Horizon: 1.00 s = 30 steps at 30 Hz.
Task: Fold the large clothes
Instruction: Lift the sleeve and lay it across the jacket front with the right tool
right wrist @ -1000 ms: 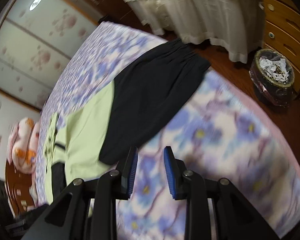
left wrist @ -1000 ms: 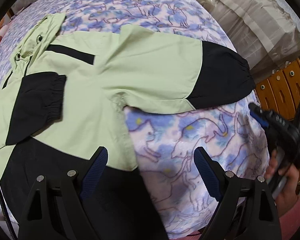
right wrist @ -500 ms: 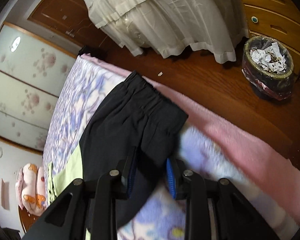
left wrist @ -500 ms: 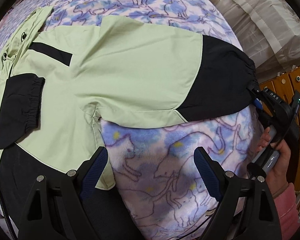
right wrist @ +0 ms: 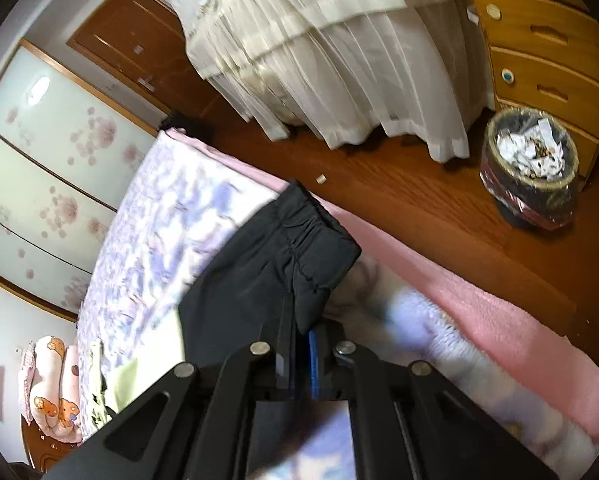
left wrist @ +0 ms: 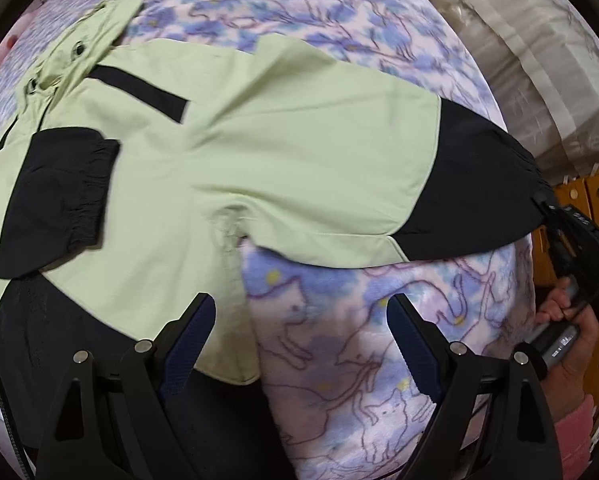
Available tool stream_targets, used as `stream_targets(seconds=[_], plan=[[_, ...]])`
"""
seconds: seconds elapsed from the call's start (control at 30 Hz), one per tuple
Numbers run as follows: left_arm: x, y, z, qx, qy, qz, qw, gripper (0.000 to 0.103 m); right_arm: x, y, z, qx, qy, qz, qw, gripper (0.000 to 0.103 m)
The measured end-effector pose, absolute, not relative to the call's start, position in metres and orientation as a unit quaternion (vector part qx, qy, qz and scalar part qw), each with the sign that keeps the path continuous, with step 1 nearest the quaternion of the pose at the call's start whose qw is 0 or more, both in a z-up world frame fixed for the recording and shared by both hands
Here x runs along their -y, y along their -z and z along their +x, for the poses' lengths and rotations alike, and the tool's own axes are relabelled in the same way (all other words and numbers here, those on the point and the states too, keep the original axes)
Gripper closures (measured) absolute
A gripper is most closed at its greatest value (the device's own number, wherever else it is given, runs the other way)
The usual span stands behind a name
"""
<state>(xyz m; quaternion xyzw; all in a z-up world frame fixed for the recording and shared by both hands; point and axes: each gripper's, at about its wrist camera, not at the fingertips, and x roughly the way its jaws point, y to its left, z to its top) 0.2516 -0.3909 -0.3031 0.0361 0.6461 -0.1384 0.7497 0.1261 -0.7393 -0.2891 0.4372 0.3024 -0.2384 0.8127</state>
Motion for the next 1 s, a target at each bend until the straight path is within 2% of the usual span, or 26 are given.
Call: stream_targets(seconds=[0.3,0.63,0.83,1.0], plan=[[0.321,0.263,0.254,-0.622,0.145,0.013,0.769,0.017,0.672,0.199,0.131,-0.224,0.185,0.401,0.869,0.099],[0.184,0.200,0.263,-0.582,0.165,-0.012,0.796,0.017,0.530,0.104,0.173,-0.161,0.096,0.348,0.919,0.099],[0.098,0.180,0.278,-0.573,0.163,-0.021,0.803,0.017,0.418,0.079,0.207,-0.154,0.051,0.313,0.936,0.099],[0.029,0.175,0.291,-0.567,0.149,-0.024,0.809,0.017,0.334,0.084,0.238,-0.177,0.023,0.284,0.942,0.099]])
